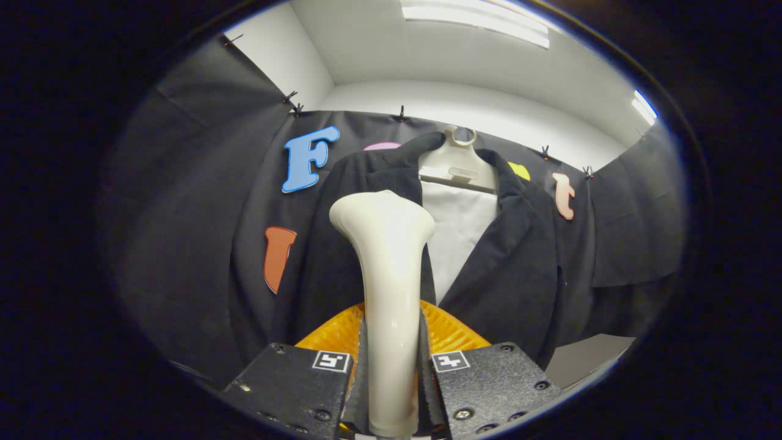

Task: Iron the clothes twice with a garment steamer, once on the left side and once on the right side.

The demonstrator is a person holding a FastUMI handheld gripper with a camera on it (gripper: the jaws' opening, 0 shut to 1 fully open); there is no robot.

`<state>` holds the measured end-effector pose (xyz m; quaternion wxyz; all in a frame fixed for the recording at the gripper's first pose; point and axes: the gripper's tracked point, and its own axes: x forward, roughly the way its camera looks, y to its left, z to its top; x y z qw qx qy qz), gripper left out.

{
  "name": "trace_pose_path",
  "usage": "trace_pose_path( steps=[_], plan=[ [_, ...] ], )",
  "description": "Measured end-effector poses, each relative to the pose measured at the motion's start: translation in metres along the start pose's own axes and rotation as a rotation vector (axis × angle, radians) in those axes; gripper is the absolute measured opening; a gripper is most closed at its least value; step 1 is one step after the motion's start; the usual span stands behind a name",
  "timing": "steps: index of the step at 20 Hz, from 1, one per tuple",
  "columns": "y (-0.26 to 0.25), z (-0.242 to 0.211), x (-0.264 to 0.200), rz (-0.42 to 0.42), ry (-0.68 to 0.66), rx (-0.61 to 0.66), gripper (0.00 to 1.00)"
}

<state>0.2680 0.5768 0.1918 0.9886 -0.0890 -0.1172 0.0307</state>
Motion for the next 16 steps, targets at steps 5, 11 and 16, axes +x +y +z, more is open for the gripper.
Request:
trace_pose_path(
  steps=[5,11,16],
  plan=[
    [-0.004,-0.027,-0.010,-0.008,0.067,-0.006,0.36],
    [-0.002,-0.057,-0.022,0.001,0.126,-0.030,0.36],
    [-0.001,-0.071,-0.032,0.000,0.157,-0.039,0.36]
  ],
)
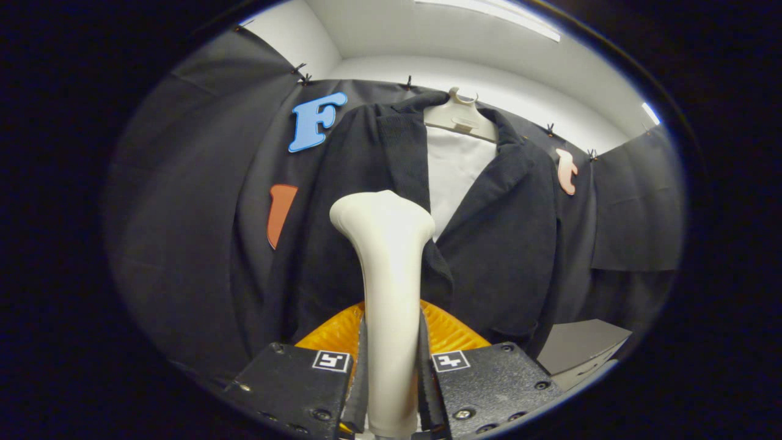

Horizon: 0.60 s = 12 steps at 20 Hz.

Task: Iron the clothes twice with a garment steamer, once on the left side and once on the right side.

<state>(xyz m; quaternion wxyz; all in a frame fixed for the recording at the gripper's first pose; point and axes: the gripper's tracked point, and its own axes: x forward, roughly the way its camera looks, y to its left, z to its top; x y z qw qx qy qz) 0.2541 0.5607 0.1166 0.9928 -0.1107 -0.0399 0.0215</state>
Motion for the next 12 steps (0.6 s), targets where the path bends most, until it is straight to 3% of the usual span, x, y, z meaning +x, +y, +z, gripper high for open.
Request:
trace_pose_path(
  steps=[12],
  plan=[
    [0.007,-0.047,-0.016,0.009,0.094,-0.025,0.36]
  ],
)
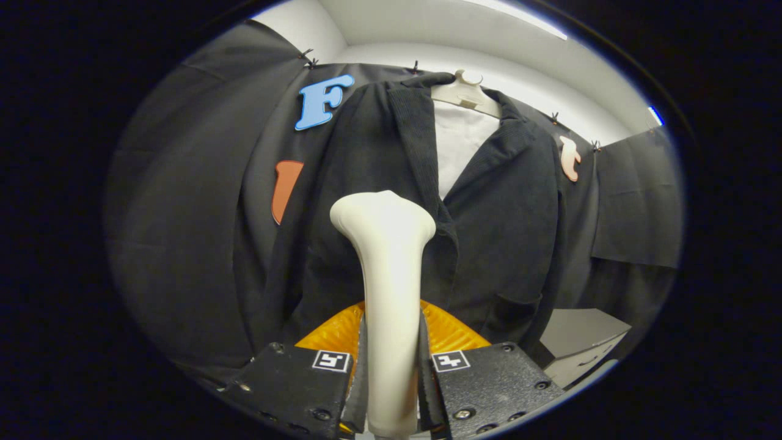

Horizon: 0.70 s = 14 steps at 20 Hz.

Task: Iron the clothes twice with a garment steamer, once on the left side and once on the right side.

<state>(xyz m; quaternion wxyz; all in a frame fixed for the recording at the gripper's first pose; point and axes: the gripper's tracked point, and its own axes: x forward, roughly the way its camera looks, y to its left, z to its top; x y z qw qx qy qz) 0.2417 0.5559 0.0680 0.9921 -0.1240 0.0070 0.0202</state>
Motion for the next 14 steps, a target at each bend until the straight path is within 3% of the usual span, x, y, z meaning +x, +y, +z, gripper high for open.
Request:
trace_pose_path(
  steps=[14],
  plan=[
    [0.015,-0.082,-0.013,0.051,0.195,0.009,0.36]
  ],
)
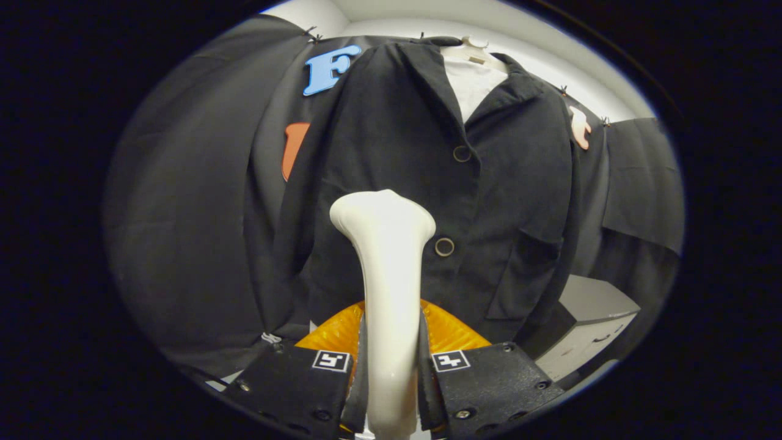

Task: Iron the clothes twice with a garment steamer, once on the left side and once on the right side.

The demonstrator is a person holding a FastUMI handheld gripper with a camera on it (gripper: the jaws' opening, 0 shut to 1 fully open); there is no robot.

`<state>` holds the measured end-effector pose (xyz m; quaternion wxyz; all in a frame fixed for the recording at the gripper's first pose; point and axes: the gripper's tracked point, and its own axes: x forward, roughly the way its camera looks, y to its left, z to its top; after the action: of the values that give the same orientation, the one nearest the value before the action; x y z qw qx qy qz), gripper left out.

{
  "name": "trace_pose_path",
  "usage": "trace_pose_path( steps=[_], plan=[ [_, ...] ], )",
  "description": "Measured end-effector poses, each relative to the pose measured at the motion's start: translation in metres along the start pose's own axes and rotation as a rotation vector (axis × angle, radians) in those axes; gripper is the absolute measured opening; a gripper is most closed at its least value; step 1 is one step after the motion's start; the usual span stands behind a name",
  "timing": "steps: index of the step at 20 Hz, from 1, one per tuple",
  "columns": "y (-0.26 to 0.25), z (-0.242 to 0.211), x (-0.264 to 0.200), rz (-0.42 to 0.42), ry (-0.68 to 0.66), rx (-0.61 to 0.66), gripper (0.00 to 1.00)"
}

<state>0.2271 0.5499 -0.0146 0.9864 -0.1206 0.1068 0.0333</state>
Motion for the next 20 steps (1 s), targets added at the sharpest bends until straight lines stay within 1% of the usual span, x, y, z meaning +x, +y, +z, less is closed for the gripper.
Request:
trace_pose_path(
  steps=[11,20],
  plan=[
    [0.013,-0.081,-0.010,0.014,0.156,-0.037,0.36],
    [0.010,-0.120,-0.022,0.021,0.227,-0.061,0.36]
  ],
)
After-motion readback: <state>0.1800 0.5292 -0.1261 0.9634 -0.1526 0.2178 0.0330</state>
